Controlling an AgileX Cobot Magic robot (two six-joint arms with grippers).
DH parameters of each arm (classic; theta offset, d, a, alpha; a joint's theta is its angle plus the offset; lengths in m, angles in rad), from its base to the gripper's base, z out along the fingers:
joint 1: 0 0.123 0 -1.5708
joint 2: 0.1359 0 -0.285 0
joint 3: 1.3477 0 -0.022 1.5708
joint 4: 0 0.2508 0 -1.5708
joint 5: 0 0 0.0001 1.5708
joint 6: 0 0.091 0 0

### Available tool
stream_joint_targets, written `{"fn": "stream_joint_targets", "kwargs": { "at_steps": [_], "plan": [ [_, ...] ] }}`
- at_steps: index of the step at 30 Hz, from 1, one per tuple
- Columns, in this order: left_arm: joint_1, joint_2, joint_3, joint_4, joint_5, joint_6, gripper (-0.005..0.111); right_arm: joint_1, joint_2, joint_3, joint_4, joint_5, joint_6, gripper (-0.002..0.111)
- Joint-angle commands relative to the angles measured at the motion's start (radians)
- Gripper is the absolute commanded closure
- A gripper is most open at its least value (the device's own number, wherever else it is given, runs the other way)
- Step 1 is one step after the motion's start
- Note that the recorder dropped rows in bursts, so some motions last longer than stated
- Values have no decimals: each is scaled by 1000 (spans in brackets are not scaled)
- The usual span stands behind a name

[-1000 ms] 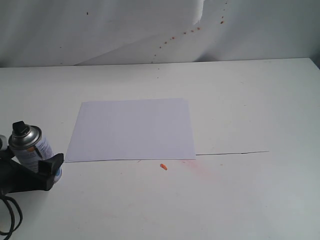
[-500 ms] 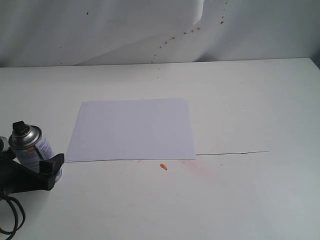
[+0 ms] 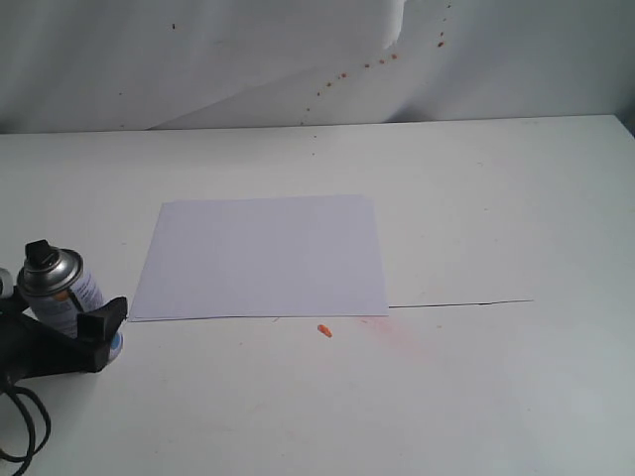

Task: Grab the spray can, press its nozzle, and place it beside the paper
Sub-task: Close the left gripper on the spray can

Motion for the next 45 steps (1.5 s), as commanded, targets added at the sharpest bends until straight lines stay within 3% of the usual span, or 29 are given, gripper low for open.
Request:
{"fn": "stream_joint_targets", "kwargs": {
  "at_steps": [1, 45],
  "plan": [
    [3, 4, 11, -12, -23, -2, 2, -6, -6, 4, -8, -3, 0, 108],
    [3, 120, 13, -57, -149, 2, 2, -6, -6, 4, -8, -3, 0, 108]
  ]
}}
